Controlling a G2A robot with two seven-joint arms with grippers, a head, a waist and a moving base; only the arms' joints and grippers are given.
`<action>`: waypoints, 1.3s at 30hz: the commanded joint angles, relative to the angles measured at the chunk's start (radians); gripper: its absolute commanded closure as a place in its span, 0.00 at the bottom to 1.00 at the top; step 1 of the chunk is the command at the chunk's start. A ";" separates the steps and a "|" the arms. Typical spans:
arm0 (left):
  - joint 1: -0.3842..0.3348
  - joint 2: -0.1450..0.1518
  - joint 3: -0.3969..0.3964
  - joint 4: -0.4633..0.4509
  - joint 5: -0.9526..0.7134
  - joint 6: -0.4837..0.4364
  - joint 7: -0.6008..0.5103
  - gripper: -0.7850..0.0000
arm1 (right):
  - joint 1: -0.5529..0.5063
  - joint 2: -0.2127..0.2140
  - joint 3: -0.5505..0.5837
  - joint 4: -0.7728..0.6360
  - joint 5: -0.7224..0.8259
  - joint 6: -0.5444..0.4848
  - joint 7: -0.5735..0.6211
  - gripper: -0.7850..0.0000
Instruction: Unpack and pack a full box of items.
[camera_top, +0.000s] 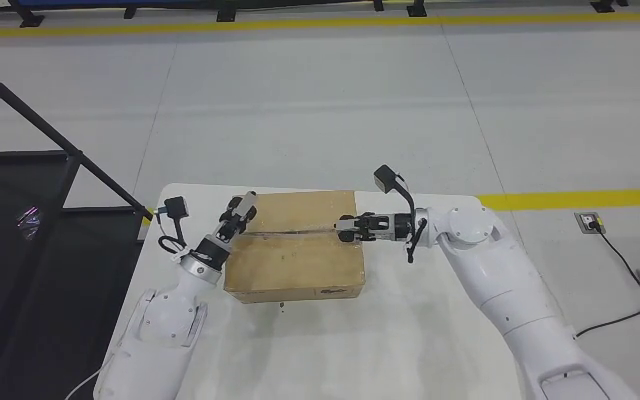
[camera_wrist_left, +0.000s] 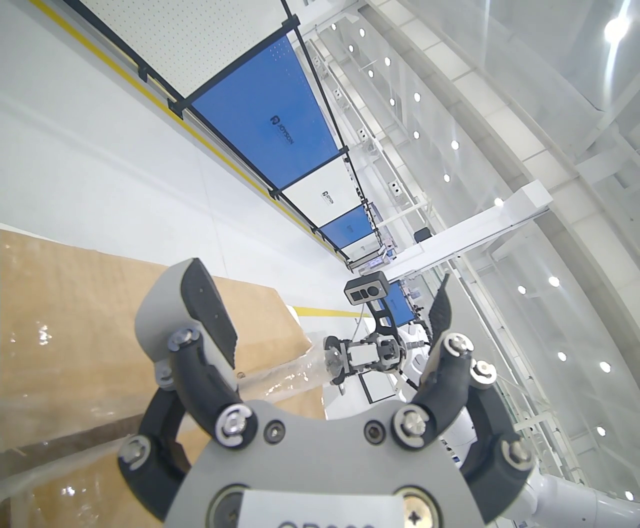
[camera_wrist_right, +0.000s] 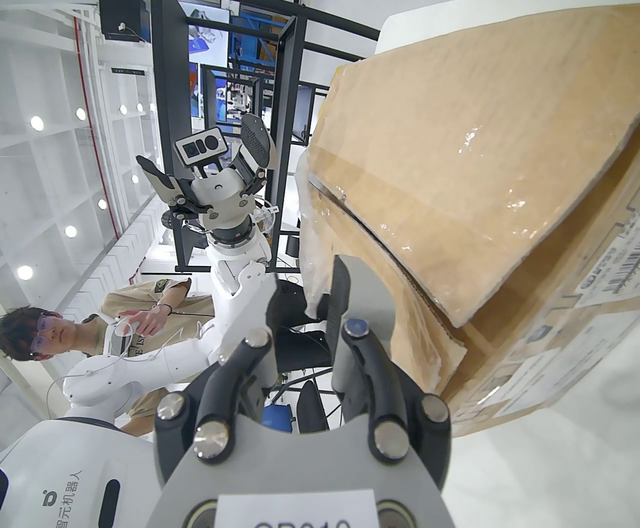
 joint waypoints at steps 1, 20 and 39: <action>0.002 0.001 -0.005 -0.001 -0.002 -0.002 -0.001 0.00 | 0.002 0.000 -0.002 0.001 -0.006 0.002 -0.004 1.00; 0.127 0.057 -0.324 -0.107 -0.385 -0.011 -0.408 0.00 | 0.004 0.005 -0.009 -0.041 -0.098 0.039 -0.087 1.00; 0.029 0.078 -0.242 0.049 -0.316 0.019 -0.551 0.00 | -0.029 0.012 0.002 -0.093 -0.074 0.009 -0.073 1.00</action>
